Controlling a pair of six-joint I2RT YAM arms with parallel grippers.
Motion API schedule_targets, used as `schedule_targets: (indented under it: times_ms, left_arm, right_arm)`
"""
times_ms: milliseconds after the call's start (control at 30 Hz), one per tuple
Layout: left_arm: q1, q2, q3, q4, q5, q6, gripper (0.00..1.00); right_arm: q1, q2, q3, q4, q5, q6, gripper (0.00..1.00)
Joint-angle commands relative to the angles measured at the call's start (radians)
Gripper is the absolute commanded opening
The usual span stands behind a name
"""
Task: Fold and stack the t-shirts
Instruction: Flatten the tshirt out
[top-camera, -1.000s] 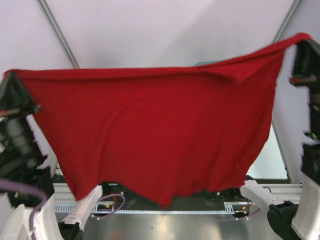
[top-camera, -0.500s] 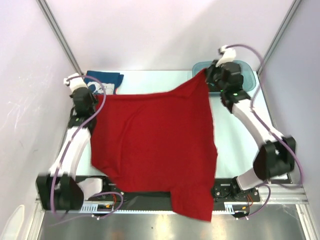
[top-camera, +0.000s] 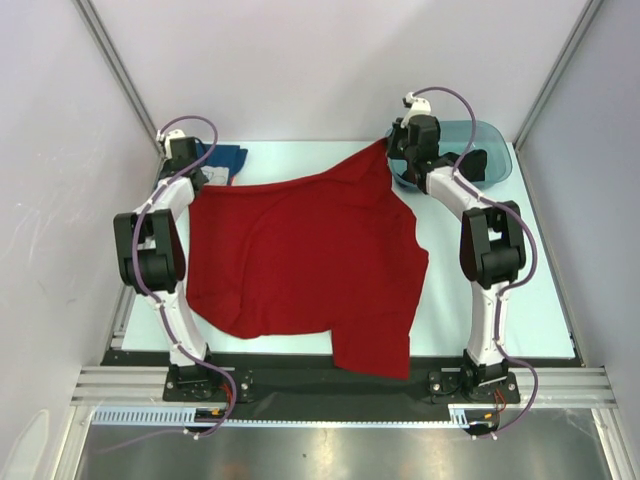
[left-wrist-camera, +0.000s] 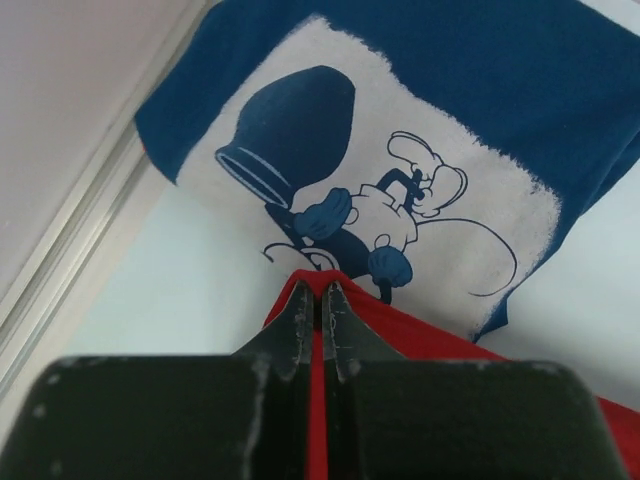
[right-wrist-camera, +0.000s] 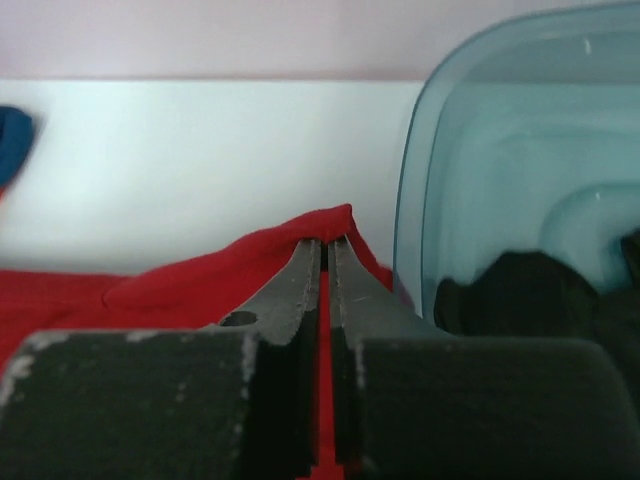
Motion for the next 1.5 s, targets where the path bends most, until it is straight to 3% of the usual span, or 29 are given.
schedule_targets:
  times_ms: [0, 300, 500, 800, 1067, 1333, 1467]
  left_arm:
    - [0.018, 0.022, 0.087, -0.053, 0.060, -0.013, 0.00]
    - [0.025, 0.038, 0.110, -0.099, 0.135, -0.012, 0.00]
    - [0.025, -0.080, 0.098, -0.113, 0.177, -0.047, 0.00]
    - [0.025, -0.439, 0.084, -0.090, 0.249, -0.109, 0.00]
    - [0.025, -0.804, 0.060, -0.067, 0.247, -0.119, 0.00]
    - [0.025, -1.025, 0.124, -0.151, 0.209, -0.064, 0.00]
    - [0.008, -1.097, 0.207, -0.214, 0.117, -0.003, 0.00]
  right_arm:
    - [-0.016, 0.048, 0.145, 0.001, -0.029, 0.002, 0.00]
    - [-0.021, 0.064, 0.218, -0.114, -0.063, 0.013, 0.00]
    - [-0.028, -0.036, 0.216, -0.185, -0.058, 0.017, 0.00]
    - [-0.025, -0.471, 0.138, -0.280, 0.023, -0.018, 0.00]
    - [0.091, -0.870, 0.114, -0.440, 0.144, -0.098, 0.00]
    - [0.116, -1.195, 0.152, -0.576, 0.035, -0.001, 0.00]
    - [0.094, -1.220, 0.288, -0.717, -0.030, 0.066, 0.00]
